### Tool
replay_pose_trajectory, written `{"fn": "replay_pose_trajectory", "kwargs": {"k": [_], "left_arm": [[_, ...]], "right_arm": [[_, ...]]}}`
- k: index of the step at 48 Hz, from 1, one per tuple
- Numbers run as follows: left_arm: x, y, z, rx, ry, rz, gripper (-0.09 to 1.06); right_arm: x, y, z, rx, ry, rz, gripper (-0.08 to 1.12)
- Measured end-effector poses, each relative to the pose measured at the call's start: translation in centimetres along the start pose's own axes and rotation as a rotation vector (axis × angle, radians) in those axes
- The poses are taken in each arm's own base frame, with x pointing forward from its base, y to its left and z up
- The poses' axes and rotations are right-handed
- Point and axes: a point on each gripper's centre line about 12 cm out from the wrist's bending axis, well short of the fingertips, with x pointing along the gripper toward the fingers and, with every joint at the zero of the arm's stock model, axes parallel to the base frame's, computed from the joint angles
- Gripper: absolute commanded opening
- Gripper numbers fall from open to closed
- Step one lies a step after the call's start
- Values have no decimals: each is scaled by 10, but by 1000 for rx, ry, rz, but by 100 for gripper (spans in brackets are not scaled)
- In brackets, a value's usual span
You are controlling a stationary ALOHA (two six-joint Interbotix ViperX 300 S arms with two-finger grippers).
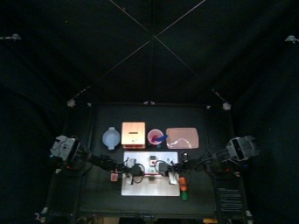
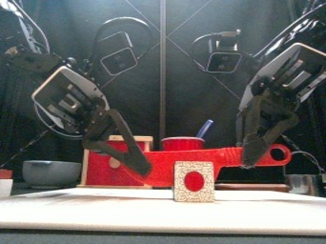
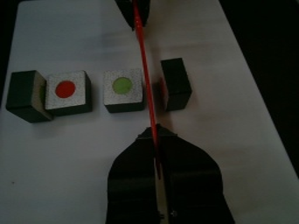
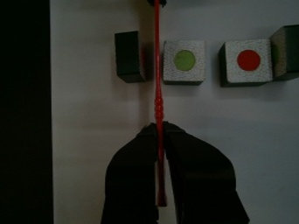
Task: Cut the sushi into 4 pieces with the knife
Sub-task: Cut the sushi into 4 pieces
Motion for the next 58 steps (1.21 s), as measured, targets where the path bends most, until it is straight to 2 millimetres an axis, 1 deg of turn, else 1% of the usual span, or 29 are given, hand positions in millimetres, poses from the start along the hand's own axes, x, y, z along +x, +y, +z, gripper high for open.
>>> {"fn": "replay_pose_trajectory", "kwargs": {"k": [9, 11, 17, 28, 43, 52, 58], "left_arm": [[12, 0, -14, -15, 39, 13, 24], [15, -2, -20, -21, 58, 15, 24], [19, 0, -24, -44, 68, 29, 24], [20, -3, -24, -50, 68, 27, 24], [19, -28, -20, -17, 58, -25, 24], [21, -33, -16, -29, 76, -39, 24], [22, -33, -16, -33, 79, -38, 27]], "right_arm": [[13, -2, -10, 7, 48, -11, 10], [14, -2, -9, 10, 48, -11, 10], [17, -3, -12, 18, 60, -13, 10], [19, 2, -11, 25, 62, -6, 10], [25, 24, -8, 0, 63, 33, 10], [26, 27, -9, 0, 70, 37, 10], [25, 27, -8, -1, 73, 36, 10]]}}
